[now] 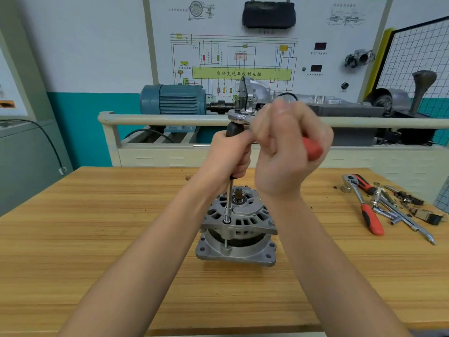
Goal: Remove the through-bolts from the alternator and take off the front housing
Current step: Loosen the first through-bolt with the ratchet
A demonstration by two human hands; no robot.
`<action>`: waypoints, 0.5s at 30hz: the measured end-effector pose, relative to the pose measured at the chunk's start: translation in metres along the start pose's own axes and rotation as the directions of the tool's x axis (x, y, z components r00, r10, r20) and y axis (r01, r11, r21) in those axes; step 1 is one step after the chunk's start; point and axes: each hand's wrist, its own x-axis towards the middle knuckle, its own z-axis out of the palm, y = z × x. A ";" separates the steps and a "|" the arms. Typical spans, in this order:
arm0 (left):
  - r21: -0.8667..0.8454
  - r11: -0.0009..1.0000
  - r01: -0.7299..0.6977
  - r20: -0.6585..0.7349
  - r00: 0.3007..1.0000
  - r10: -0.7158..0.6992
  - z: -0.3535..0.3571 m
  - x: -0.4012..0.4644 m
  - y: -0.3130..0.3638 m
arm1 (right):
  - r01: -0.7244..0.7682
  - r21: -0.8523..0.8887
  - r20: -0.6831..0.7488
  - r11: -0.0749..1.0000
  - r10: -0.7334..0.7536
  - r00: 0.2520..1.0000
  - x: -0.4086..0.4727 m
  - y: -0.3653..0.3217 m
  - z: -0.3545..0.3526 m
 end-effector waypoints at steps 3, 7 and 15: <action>0.011 1.000 -0.013 -0.019 1.000 0.013 0.002 -0.003 0.002 | 0.035 -0.088 0.000 0.995 -0.035 0.999 -0.006 -0.001 0.005; -0.030 1.000 -0.007 0.109 0.994 0.010 -0.010 -0.003 -0.001 | -0.101 0.173 0.013 0.980 0.101 0.995 0.010 -0.001 -0.008; -0.058 0.996 -0.070 0.209 0.975 0.080 -0.019 -0.005 0.014 | -0.390 0.769 -0.021 0.507 0.630 0.777 0.039 0.015 -0.038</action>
